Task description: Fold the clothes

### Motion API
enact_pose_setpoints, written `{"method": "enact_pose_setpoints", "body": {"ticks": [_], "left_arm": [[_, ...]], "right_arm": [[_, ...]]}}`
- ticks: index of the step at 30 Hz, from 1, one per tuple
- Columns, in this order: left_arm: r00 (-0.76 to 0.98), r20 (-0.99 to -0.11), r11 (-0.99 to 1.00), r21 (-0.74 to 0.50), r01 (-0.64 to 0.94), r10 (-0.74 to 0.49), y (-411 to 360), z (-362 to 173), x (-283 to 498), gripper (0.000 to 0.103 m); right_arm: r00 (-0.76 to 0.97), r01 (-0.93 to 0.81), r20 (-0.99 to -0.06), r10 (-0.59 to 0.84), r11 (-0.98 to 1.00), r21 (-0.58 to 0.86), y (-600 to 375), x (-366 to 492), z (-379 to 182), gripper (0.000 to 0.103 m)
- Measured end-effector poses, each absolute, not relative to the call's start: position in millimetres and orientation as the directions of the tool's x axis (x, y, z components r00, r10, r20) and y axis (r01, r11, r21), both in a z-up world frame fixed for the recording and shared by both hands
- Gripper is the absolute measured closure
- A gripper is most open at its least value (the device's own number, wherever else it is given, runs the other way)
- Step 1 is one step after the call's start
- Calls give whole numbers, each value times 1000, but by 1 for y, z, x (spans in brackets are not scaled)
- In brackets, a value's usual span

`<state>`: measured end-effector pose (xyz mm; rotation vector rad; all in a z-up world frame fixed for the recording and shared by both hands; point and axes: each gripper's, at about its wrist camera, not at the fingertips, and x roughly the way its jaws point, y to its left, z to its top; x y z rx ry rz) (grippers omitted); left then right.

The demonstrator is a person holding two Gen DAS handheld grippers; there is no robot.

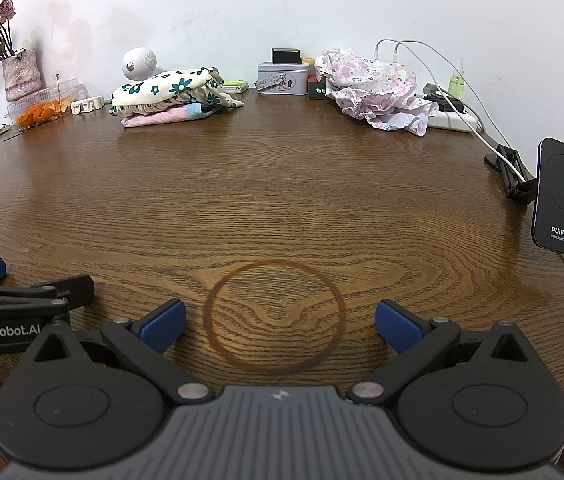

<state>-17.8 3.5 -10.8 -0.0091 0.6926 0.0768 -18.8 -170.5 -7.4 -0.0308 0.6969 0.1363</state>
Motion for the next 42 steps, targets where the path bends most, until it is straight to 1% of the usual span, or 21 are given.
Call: {"method": "enact_pose_setpoints", "body": {"ticks": [42], "left_arm": [[767,-638,997,18,-72,67,3,-10,-14,0]], "right_arm": [[758,-136,-642,116,991,17,-171,-19,-7,1]]}}
